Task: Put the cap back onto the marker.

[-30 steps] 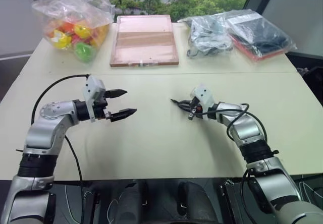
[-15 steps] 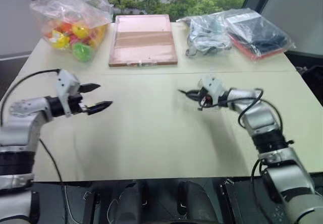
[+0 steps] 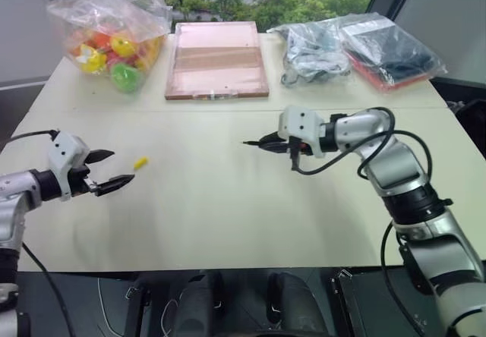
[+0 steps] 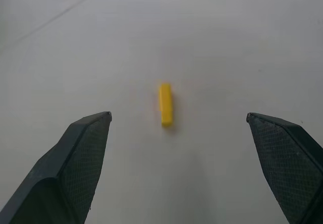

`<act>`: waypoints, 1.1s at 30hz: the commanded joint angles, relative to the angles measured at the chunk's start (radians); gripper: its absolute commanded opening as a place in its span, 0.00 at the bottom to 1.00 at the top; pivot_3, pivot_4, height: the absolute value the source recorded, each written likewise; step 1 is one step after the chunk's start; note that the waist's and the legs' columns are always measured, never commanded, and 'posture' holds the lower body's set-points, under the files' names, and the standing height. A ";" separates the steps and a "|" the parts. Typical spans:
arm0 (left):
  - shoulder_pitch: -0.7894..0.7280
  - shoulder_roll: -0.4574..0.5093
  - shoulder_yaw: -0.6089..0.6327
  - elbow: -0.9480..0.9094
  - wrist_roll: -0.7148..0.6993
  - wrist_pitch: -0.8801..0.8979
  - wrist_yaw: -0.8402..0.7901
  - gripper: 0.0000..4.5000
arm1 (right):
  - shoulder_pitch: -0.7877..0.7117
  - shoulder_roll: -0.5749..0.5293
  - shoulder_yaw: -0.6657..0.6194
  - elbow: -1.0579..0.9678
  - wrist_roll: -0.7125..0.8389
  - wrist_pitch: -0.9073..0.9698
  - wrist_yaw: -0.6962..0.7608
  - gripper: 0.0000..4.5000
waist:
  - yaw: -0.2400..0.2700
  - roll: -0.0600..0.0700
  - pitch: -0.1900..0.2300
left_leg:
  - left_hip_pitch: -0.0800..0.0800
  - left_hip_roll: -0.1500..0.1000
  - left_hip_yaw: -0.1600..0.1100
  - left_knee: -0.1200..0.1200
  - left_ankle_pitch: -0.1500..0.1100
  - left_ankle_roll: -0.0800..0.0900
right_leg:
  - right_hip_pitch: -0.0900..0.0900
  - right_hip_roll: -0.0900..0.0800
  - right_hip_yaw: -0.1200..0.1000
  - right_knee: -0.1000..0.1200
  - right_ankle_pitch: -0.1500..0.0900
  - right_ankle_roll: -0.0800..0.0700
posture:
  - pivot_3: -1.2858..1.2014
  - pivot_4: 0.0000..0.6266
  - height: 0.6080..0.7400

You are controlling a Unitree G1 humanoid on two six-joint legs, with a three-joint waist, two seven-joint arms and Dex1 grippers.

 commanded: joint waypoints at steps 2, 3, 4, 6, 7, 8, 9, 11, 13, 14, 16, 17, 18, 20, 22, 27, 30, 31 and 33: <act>0.010 -0.042 0.027 -0.004 -0.017 0.004 0.035 1.00 | 0.000 0.031 -0.027 -0.086 0.047 0.055 -0.021 0.01 | -0.001 0.000 0.000 | 0.000 0.000 0.000 0.000 0.000 0.000 | 0.000 0.000 0.000 0.000 0.000 0.000 | 0.52 0.24 1.00; 0.008 -0.048 0.025 0.001 -0.015 0.004 0.037 1.00 | 0.001 0.034 -0.028 -0.094 0.051 0.063 -0.023 0.01 | -0.001 0.000 0.000 | 0.000 0.000 0.000 0.000 0.000 0.000 | 0.000 0.000 0.000 0.001 0.000 0.000 | 0.52 0.24 1.00; 0.000 -0.055 0.022 0.011 -0.014 0.001 0.038 1.00 | 0.001 0.036 -0.029 -0.100 0.056 0.072 -0.026 0.01 | -0.001 0.000 0.000 | 0.000 0.000 0.000 0.000 0.000 0.000 | 0.000 0.000 0.000 0.001 0.000 0.000 | 0.52 0.24 1.00; -0.033 -0.072 0.005 0.052 0.001 -0.017 0.044 1.00 | 0.002 0.038 -0.026 -0.111 0.060 0.083 -0.032 0.01 | 0.001 0.000 0.000 | 0.000 0.000 0.000 0.000 0.000 0.000 | 0.000 0.000 0.000 0.001 0.000 0.000 | 0.52 0.24 1.00; -0.057 -0.083 -0.006 0.083 0.012 -0.031 0.048 1.00 | 0.005 0.038 -0.025 -0.117 0.062 0.088 -0.035 0.01 | 0.004 0.000 0.000 | 0.000 0.000 0.000 0.000 0.000 0.000 | 0.000 0.000 0.000 0.001 0.000 0.000 | 0.52 0.24 1.00; -0.082 -0.094 -0.018 0.117 0.025 -0.047 0.051 1.00 | 0.007 0.038 -0.025 -0.121 0.062 0.092 -0.038 0.01 | 0.004 0.000 0.000 | 0.000 0.000 0.000 0.000 0.000 0.000 | 0.000 0.000 0.000 0.001 0.000 0.000 | 0.52 0.24 1.00; -0.107 -0.103 -0.026 0.155 0.039 -0.067 0.052 1.00 | 0.008 0.038 -0.027 -0.123 0.061 0.097 -0.043 0.01 | 0.004 -0.001 0.000 | 0.000 0.000 0.000 0.000 0.000 0.000 | 0.000 0.000 0.000 0.001 0.000 0.000 | 0.52 0.24 1.00; -0.149 -0.115 -0.037 0.223 0.059 -0.099 0.052 1.00 | 0.013 0.034 -0.031 -0.131 0.062 0.106 -0.052 0.01 | 0.002 -0.001 0.000 | 0.000 -0.001 0.000 0.001 0.000 0.000 | 0.001 0.000 0.000 0.001 0.000 0.000 | 0.52 0.24 1.00; -0.183 -0.121 -0.047 0.280 0.074 -0.126 0.047 1.00 | 0.017 0.030 -0.034 -0.138 0.065 0.114 -0.059 0.01 | -0.001 -0.001 0.000 | 0.000 -0.001 0.000 0.001 0.000 0.000 | 0.000 0.000 0.000 0.001 0.000 0.000 | 0.52 0.24 1.00; -0.201 -0.125 -0.054 0.311 0.082 -0.137 0.040 1.00 | 0.021 0.027 -0.036 -0.143 0.066 0.119 -0.062 0.01 | -0.001 -0.001 0.000 | 0.000 0.000 0.000 0.001 0.000 0.000 | 0.000 0.000 0.000 0.002 0.000 0.000 | 0.52 0.24 1.00; -0.229 -0.131 -0.068 0.361 0.096 -0.157 0.027 1.00 | 0.027 0.021 -0.039 -0.152 0.067 0.126 -0.070 0.01 | -0.001 -0.001 -0.001 | 0.000 -0.001 0.000 0.001 0.000 0.000 | 0.000 0.000 0.000 0.002 0.000 0.000 | 0.52 0.24 1.00; -0.239 -0.131 -0.075 0.380 0.102 -0.166 0.022 1.00 | 0.030 0.019 -0.041 -0.156 0.069 0.130 -0.074 0.01 | -0.002 -0.001 0.000 | 0.000 0.000 0.000 0.001 0.000 0.000 | 0.000 0.000 0.000 0.002 0.000 0.000 | 0.52 0.24 1.00; -0.246 -0.131 -0.079 0.395 0.108 -0.175 0.017 1.00 | 0.031 0.018 -0.041 -0.158 0.070 0.133 -0.078 0.01 | -0.002 -0.001 0.000 | 0.000 0.000 0.000 0.001 0.000 0.000 | 0.000 0.000 0.000 0.002 0.000 0.000 | 0.52 0.24 1.00; -0.257 -0.128 -0.089 0.419 0.123 -0.190 0.007 1.00 | 0.035 0.015 -0.045 -0.166 0.072 0.140 -0.085 0.01 | -0.001 -0.001 0.000 | 0.000 0.000 0.000 0.001 0.000 0.000 | 0.000 0.000 0.000 0.002 0.000 0.000 | 0.52 0.24 1.00; -0.262 -0.126 -0.099 0.436 0.138 -0.205 -0.004 1.00 | 0.039 0.012 -0.048 -0.173 0.075 0.146 -0.092 0.01 | 0.000 -0.001 -0.001 | 0.000 0.000 0.000 0.001 0.000 0.000 | 0.000 0.000 0.000 0.002 0.000 0.000 | 0.52 0.24 1.00; -0.258 -0.130 -0.102 0.445 0.156 -0.223 -0.013 1.00 | 0.047 0.010 -0.052 -0.184 0.081 0.157 -0.106 0.01 | 0.000 -0.001 -0.001 | 0.000 0.000 0.000 0.001 0.000 0.001 | 0.000 0.000 0.000 0.002 0.000 0.000 | 0.52 0.24 1.00; -0.248 -0.131 -0.113 0.439 0.169 -0.232 -0.013 1.00 | 0.047 0.011 -0.051 -0.183 0.082 0.157 -0.112 0.01 | 0.000 -0.001 -0.001 | 0.000 0.000 0.000 0.001 -0.001 0.001 | 0.000 0.000 0.000 0.002 0.000 0.000 | 0.52 0.24 1.00; -0.245 -0.131 -0.115 0.437 0.171 -0.232 -0.013 1.00 | 0.046 0.011 -0.050 -0.181 0.082 0.156 -0.114 0.01 | 0.000 -0.001 -0.001 | 0.000 0.000 0.000 0.001 -0.001 0.001 | 0.000 0.000 0.000 0.002 0.000 0.000 | 0.52 0.24 1.00; -0.237 -0.136 -0.111 0.432 0.160 -0.220 -0.020 0.88 | 0.043 0.013 -0.051 -0.175 0.083 0.152 -0.115 0.00 | 0.000 -0.001 -0.001 | 0.000 0.000 0.000 0.001 -0.001 0.002 | 0.000 0.000 0.000 0.002 0.000 0.000 | 0.52 0.24 1.00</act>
